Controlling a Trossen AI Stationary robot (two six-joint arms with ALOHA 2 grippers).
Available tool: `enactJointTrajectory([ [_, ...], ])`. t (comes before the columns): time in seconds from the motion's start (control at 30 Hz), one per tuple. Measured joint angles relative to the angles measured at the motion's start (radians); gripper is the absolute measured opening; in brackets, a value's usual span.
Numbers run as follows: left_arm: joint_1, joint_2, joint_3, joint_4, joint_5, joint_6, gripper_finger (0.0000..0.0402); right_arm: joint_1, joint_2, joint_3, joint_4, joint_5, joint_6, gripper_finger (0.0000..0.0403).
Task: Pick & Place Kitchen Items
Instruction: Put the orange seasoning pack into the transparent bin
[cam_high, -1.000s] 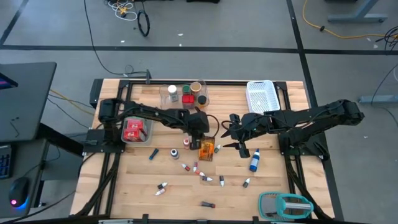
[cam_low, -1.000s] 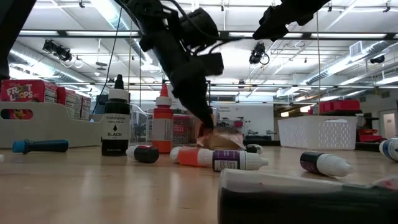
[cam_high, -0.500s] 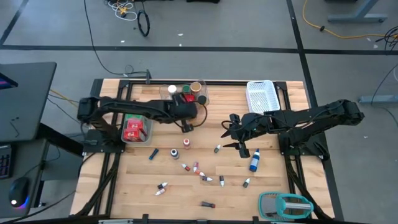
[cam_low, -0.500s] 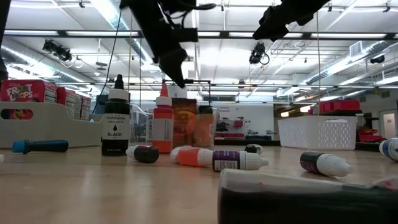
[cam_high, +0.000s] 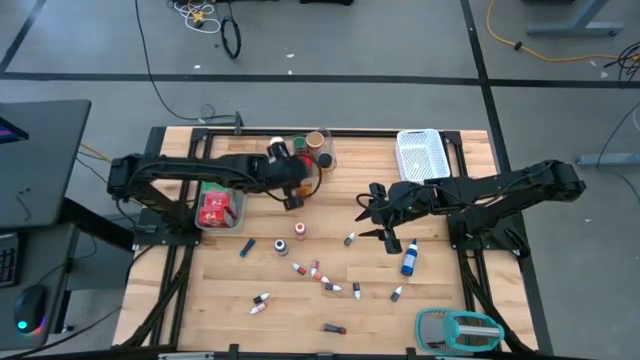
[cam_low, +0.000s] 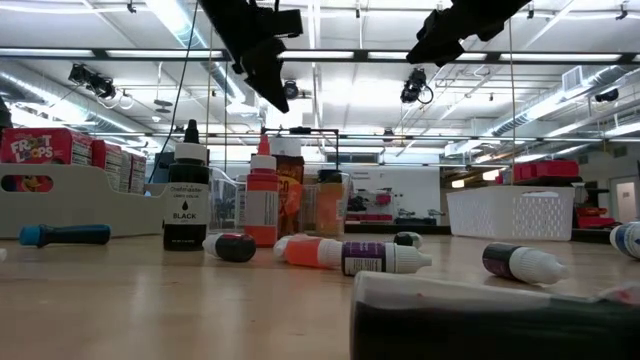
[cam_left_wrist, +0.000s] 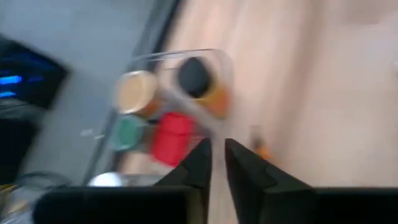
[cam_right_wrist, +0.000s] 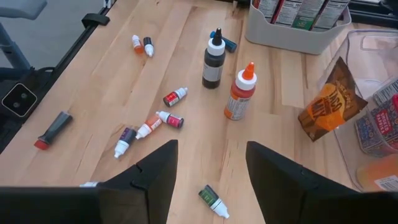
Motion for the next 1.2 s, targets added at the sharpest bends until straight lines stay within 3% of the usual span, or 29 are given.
enactJointTrajectory([
  [0.13, 0.008, 0.022, -0.001, -0.011, 0.154, 0.001, 0.0107, 0.000, 0.000, 0.000, 0.000, 0.000, 0.000, 0.0200],
  [0.33, 0.026, 0.089, 0.001, 0.008, 0.183, 0.001, 0.0178, 0.000, 0.000, 0.001, 0.008, 0.000, 0.000, 0.0200],
  [0.5, 0.039, 0.179, -0.001, -0.002, 0.168, 0.027, 0.0213, 0.000, -0.001, 0.001, 0.016, 0.000, 0.000, 0.0200],
  [0.67, 0.046, 0.243, -0.001, -0.002, 0.043, 0.070, 0.0221, 0.000, -0.001, 0.001, 0.018, 0.000, 0.000, 0.0200],
  [0.83, 0.057, 0.260, 0.000, 0.006, 0.123, 0.069, 0.0175, 0.000, 0.000, 0.001, 0.016, 0.000, 0.000, 0.0200],
  [1.03, 0.057, 0.259, 0.000, 0.001, 0.110, -0.006, 0.0027, 0.000, 0.000, 0.001, 0.018, 0.000, 0.000, 0.0200],
  [1.2, 0.049, 0.224, 0.026, -0.108, 0.002, -0.069, 0.0009, 0.000, 0.000, 0.001, 0.017, 0.000, 0.000, 0.0200],
])
